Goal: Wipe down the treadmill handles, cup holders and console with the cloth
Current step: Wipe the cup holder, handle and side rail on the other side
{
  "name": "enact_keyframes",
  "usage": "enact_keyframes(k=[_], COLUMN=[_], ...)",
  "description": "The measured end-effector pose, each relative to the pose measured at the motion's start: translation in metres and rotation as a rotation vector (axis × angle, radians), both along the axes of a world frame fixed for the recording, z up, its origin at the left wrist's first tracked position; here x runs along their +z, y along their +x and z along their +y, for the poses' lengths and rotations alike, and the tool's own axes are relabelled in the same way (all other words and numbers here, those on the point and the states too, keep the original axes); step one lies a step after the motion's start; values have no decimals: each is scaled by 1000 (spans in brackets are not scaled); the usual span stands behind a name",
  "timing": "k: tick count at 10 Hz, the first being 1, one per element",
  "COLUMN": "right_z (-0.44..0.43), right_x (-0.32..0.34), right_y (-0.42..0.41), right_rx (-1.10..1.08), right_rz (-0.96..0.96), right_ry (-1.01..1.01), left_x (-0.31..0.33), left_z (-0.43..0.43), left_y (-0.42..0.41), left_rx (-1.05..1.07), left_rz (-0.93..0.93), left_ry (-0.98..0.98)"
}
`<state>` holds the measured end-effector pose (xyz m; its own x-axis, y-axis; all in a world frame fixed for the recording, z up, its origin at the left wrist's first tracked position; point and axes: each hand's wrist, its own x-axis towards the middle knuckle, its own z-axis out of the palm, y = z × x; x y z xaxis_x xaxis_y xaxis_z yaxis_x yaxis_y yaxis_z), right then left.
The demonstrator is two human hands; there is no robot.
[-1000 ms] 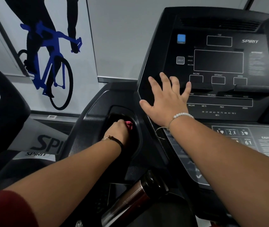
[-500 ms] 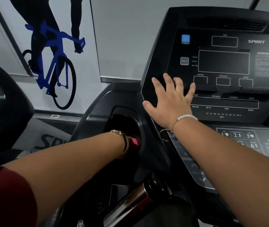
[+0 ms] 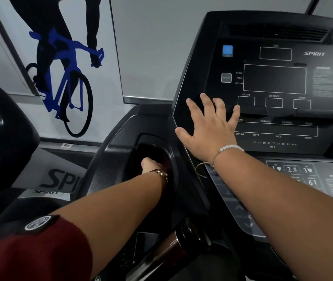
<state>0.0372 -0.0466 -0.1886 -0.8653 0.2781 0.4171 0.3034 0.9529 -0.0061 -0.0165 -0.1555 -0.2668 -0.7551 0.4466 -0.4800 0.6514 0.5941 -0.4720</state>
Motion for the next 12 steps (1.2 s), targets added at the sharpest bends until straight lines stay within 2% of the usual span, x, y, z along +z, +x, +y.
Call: enact_keyframes(k=[1,2,3,4,5,6,7,8,9,10,11,12], right_z=[0,1,1,0,-1,-2,-2,-2,-1,0,0,0], right_x=[0,0,0,-1,-1,-1,-1,-1,-2,-2,-2,-1], right_y=[0,0,0,-1,-1,-2,-2,-3,-2,-2,-2,-1], right_rx=[3,5,5,4,-4,-5,-7,-10,-10,-10,-9,-11], right_rz=[2,6,12,11,24,31,32,31,30,24,20,20], right_ry=[-9,-13,-15,-14,-9,-6,-8,-6,-7,-6,-5,-4], left_x=[4,11,25,36,28,21,18,24,32,51,61,67], left_z=[0,-2,-12,-25,-34,-45,-48,-60,-83,-101,-104,-97], left_y=[-1,6,8,7,3,8,18,37,44,39,24,3], left_rx=[-13,-23,58,239,235,202,337,350,12,-344,-444,-349], left_rz=[22,-34,-247,-434,-483,-523,-657,-792,-603,-135,78,94], left_ry=[15,-71,-63,97,250,484,877,1038,890,436,79,56])
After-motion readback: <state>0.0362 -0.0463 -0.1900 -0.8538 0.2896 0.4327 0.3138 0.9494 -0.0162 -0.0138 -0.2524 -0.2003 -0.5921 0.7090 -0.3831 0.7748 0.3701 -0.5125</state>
